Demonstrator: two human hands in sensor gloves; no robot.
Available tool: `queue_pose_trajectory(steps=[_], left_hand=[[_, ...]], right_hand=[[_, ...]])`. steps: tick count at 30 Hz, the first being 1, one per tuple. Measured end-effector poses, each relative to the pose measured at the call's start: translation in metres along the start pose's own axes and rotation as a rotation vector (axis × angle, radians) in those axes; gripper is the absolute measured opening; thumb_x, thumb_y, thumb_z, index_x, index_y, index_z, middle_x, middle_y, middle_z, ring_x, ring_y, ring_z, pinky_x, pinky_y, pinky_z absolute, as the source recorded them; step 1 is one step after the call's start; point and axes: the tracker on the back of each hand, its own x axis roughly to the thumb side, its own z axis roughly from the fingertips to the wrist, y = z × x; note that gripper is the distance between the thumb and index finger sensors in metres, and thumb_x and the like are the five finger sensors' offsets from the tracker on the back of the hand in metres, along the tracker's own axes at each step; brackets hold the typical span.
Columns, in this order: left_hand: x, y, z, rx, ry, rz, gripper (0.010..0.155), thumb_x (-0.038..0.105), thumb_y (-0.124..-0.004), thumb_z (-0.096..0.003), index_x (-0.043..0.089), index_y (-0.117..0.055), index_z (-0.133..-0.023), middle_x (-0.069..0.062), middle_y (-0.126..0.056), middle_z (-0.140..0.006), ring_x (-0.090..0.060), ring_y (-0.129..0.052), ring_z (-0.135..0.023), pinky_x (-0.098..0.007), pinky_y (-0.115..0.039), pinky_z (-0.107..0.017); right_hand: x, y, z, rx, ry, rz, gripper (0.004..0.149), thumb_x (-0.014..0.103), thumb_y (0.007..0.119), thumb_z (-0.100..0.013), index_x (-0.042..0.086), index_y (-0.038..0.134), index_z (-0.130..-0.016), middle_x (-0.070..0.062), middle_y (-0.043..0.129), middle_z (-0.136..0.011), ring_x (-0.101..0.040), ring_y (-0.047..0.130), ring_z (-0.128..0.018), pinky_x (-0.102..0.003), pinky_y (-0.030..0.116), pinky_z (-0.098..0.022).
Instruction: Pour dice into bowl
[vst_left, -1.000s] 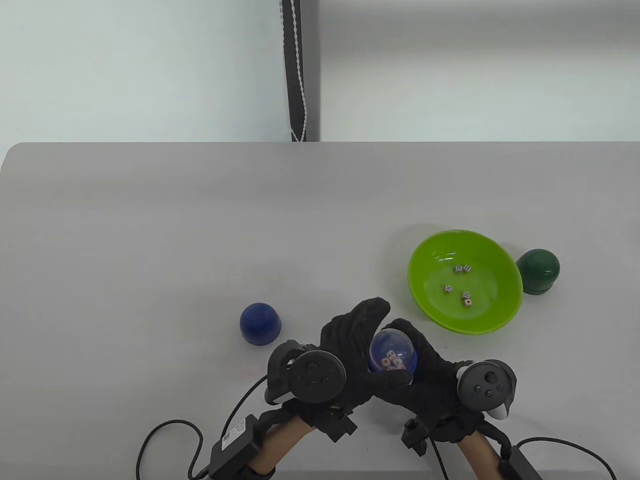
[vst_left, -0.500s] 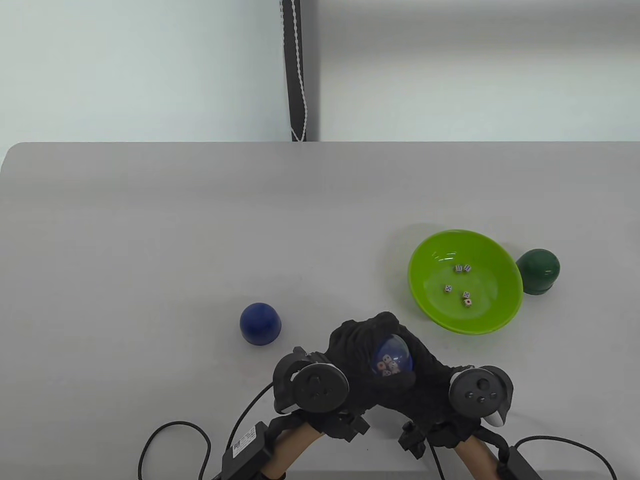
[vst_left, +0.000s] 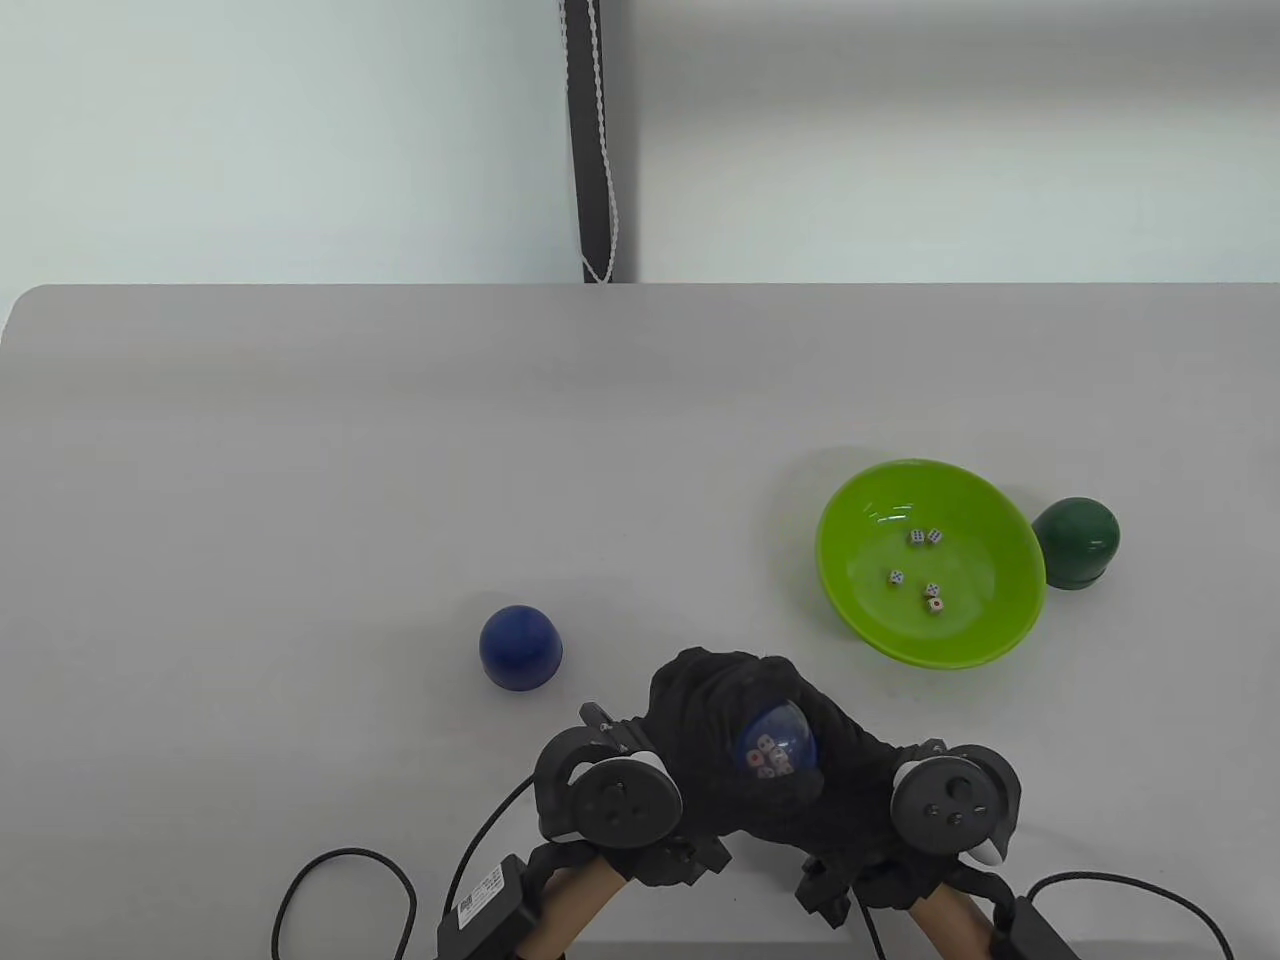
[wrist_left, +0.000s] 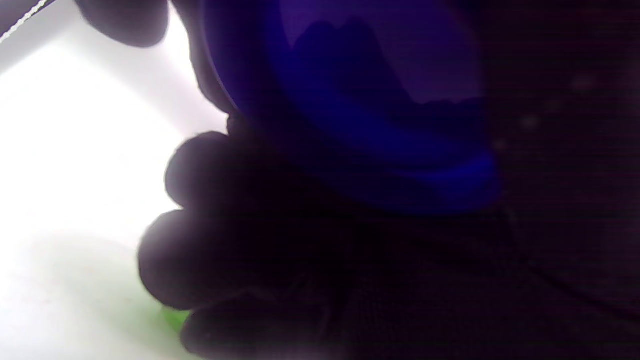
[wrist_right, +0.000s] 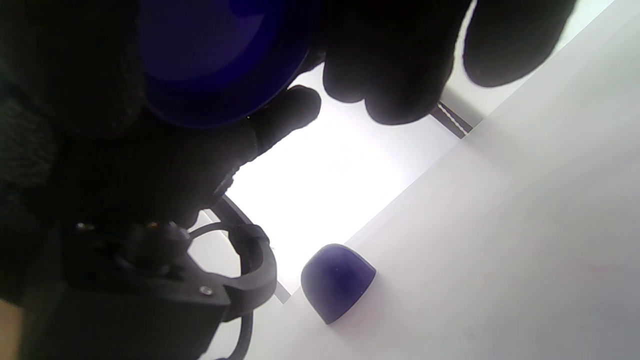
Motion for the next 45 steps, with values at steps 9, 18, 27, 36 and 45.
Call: queue_pose_trajectory(steps=[9, 18, 27, 36, 45], left_hand=[[-0.003, 0.002, 0.0, -0.049, -0.033, 0.036, 0.086, 0.064, -0.089, -0.0426, 0.009, -0.066, -0.105, -0.013, -0.09, -0.094, -0.045, -0.077, -0.09, -0.08, -0.05, -0.061], [-0.001, 0.005, 0.001, -0.003, -0.007, 0.174, 0.087, 0.063, -0.088, -0.0436, 0.01, -0.061, -0.108, -0.015, -0.086, -0.098, -0.048, -0.074, -0.093, -0.082, -0.044, -0.061], [-0.03, 0.037, 0.01, 0.2, 0.109, -0.095, 0.087, 0.063, -0.083, -0.0451, 0.008, -0.058, -0.108, -0.017, -0.085, -0.098, -0.049, -0.075, -0.091, -0.082, -0.044, -0.06], [-0.067, -0.001, 0.01, -0.196, 0.268, -0.326, 0.087, 0.061, -0.081, -0.0477, 0.007, -0.054, -0.11, -0.02, -0.081, -0.101, -0.052, -0.072, -0.093, -0.083, -0.04, -0.061], [-0.058, -0.036, 0.006, -0.471, 0.264, -0.575, 0.087, 0.06, -0.078, -0.0488, 0.008, -0.051, -0.112, -0.021, -0.075, -0.107, -0.051, -0.07, -0.096, -0.081, -0.04, -0.063]], right_hand=[[-0.001, 0.002, -0.002, 0.074, -0.025, -0.061, 0.112, 0.067, 0.093, -0.033, -0.004, 0.048, -0.107, -0.025, 0.078, -0.098, -0.043, 0.09, -0.081, -0.067, 0.072, -0.055], [-0.003, 0.003, -0.006, 0.158, -0.032, -0.115, 0.111, 0.067, 0.093, -0.034, -0.002, 0.046, -0.108, -0.024, 0.076, -0.1, -0.044, 0.088, -0.083, -0.067, 0.071, -0.056], [-0.012, -0.014, -0.004, 0.069, 0.01, -0.092, 0.111, 0.067, 0.092, -0.035, -0.003, 0.046, -0.108, -0.025, 0.076, -0.1, -0.045, 0.088, -0.082, -0.066, 0.071, -0.055], [-0.018, -0.03, -0.001, 0.0, 0.041, -0.106, 0.111, 0.067, 0.092, -0.036, -0.002, 0.045, -0.109, -0.025, 0.075, -0.1, -0.045, 0.087, -0.083, -0.066, 0.071, -0.056], [-0.017, -0.031, -0.001, 0.0, 0.04, -0.093, 0.111, 0.067, 0.092, -0.036, -0.002, 0.045, -0.109, -0.025, 0.075, -0.101, -0.045, 0.087, -0.083, -0.066, 0.071, -0.056]])
